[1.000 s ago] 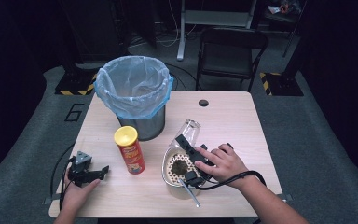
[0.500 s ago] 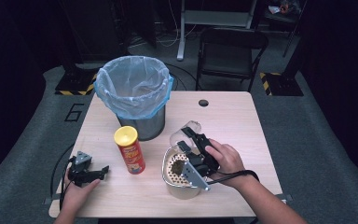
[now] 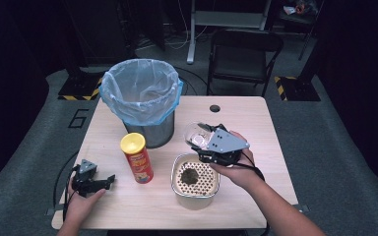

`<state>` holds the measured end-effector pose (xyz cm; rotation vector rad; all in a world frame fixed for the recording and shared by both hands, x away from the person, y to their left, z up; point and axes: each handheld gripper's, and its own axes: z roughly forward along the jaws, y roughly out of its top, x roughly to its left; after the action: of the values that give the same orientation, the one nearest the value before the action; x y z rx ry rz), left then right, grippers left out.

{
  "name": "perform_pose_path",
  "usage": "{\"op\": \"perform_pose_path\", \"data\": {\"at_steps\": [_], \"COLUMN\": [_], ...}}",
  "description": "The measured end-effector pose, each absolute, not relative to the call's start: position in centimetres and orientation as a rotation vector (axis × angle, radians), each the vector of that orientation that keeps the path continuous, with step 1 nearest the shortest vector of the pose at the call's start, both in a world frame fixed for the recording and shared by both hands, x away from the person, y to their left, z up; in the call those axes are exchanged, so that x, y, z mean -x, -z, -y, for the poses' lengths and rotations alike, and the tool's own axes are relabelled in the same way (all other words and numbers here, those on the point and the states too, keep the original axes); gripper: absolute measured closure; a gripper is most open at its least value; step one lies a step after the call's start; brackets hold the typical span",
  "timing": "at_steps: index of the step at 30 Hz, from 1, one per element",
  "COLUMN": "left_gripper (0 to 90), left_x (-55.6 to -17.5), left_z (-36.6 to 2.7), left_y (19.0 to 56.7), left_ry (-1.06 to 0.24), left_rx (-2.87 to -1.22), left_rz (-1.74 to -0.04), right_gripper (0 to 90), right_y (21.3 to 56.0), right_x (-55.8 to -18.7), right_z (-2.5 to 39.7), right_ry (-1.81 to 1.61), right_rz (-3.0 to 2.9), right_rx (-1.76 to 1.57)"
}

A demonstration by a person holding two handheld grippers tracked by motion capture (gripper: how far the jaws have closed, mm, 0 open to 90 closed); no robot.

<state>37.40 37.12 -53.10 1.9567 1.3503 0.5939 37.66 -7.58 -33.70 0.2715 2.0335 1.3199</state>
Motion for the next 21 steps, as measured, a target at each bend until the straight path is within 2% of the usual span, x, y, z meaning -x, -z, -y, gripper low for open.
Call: {"op": "perform_pose_path", "data": {"at_steps": [21], "left_gripper": [13.6], "left_x": [-37.5], "left_z": [-37.0], "left_y": [53.1], "left_ry": [-0.593], "left_rx": [-1.955], "left_rz": [-1.353], "right_gripper": [39.4], "right_y": [31.4], "right_x": [-41.7], "right_z": [9.2], "right_ry": [-1.519], "right_rz": [-2.159], "right_rx": [-0.652]}}
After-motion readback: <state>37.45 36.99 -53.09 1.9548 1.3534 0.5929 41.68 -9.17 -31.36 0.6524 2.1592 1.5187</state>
